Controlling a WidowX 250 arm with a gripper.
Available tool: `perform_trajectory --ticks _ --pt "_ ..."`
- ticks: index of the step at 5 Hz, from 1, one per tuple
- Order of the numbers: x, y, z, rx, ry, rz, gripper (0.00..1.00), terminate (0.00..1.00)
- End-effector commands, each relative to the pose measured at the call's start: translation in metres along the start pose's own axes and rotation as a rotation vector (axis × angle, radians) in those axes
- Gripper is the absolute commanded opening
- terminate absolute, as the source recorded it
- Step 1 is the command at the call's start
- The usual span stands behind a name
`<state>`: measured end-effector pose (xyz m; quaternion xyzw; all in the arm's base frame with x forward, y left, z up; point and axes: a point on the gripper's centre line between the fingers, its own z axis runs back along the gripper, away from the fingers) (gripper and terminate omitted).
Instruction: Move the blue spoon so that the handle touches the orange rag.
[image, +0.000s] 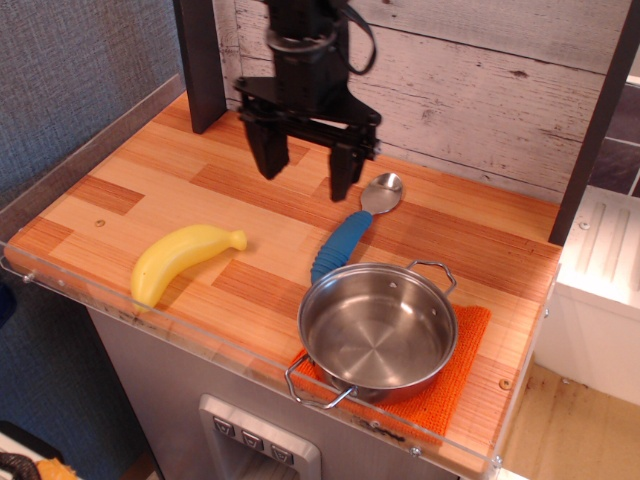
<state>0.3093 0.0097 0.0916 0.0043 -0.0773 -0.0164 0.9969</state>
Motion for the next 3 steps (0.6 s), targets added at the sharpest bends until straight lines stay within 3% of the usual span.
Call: perform_trajectory --ticks 1,2,3 --pt "-0.0334 0.0187 0.0149 -0.006 0.000 -0.026 1.00 0.00" --pt "-0.0334 0.0187 0.0149 -0.006 0.000 -0.026 1.00 0.00" --pt "-0.0334 0.0187 0.0149 -0.006 0.000 -0.026 1.00 1.00"
